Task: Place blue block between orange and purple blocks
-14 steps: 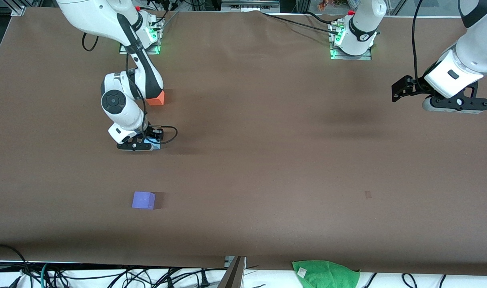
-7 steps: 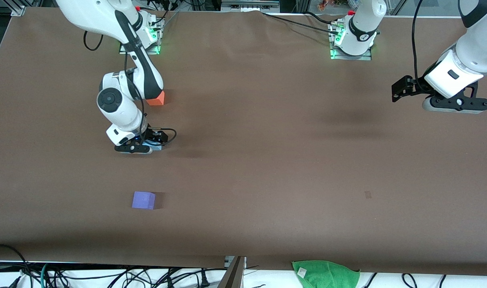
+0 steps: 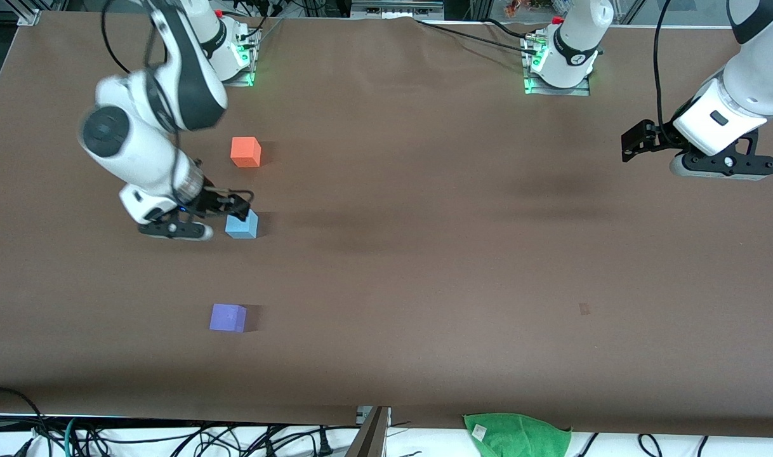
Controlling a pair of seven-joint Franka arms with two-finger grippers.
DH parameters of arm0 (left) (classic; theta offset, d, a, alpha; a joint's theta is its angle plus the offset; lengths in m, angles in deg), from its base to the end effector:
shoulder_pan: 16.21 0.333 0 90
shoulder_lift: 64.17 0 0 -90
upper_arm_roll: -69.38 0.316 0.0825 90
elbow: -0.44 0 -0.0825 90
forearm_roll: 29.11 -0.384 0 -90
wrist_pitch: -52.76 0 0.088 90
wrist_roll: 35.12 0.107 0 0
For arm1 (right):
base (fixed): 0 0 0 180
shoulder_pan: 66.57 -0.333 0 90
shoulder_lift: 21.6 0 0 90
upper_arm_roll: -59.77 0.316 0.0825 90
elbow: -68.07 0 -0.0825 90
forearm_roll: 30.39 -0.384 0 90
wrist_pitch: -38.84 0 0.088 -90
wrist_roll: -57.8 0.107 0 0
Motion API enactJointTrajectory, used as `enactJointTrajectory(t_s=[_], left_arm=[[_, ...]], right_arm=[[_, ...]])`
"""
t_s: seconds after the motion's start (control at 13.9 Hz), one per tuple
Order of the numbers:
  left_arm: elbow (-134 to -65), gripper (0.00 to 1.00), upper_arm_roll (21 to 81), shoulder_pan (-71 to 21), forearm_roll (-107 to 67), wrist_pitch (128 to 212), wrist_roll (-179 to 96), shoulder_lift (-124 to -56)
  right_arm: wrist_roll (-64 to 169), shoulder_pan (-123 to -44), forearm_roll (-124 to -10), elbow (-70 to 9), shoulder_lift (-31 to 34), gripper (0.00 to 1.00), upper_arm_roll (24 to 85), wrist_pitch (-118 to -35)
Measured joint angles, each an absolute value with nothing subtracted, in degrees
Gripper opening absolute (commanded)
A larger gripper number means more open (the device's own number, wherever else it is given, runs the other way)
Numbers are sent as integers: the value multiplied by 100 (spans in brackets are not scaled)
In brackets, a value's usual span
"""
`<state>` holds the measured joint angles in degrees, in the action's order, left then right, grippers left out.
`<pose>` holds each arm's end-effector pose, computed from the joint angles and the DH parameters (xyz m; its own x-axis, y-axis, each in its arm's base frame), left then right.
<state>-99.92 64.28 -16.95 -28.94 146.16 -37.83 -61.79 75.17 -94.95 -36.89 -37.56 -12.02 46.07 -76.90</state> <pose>0.5373 -0.0561 0.5668 0.9954 -0.0537 -0.0799 -0.0543 -0.9985 -0.0045 0.5822 0.1656 0.4386 0.9958 -0.0917 -0.0062 -0.0919 -0.9937 -0.0645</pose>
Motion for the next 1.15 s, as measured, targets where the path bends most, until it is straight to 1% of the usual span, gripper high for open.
enactJointTrajectory(t_s=[0.14, 0.29, 0.36, 0.5, 0.65, 0.79, 0.86, 1.15], left_arm=[[-9992, 100, 6404, -1695, -2894, 14616, -3783, -6179], [-9991, 100, 6402, -1694, -2894, 14616, -3783, -6179], [-9991, 100, 6403, -1692, -2894, 14616, -3783, -6179], [-9991, 100, 6407, -1680, -2894, 14616, -3783, -6179], [-9991, 100, 6413, -1669, -2894, 14616, -3783, -6179], [-9991, 100, 6413, -1668, -2894, 14616, -3783, -6179], [-9991, 100, 6413, -1669, -2894, 14616, -3783, -6179], [-9991, 100, 6413, -1668, -2894, 14616, -3783, -6179]], right_arm=[[7474, -9488, -3686, -3279, -1586, 99, 4470, -6841], [7435, -9490, -3667, -2661, -1853, 99, 4377, -5676], [7296, -9488, -3653, -2456, -1980, 99, 4289, -5302], [6956, -9352, -3630, -2364, -2248, 99, 4132, -4844], [6499, -8850, -3607, -2377, -2352, 99, 4256, -4593], [6073, -8109, -3578, -2400, -2329, 99, 4741, -4582], [5995, -7901, -3534, -2401, -2312, 99, 4922, -4583], [5969, -7804, -3264, -2373, -2275, 99, 5147, -4598]])
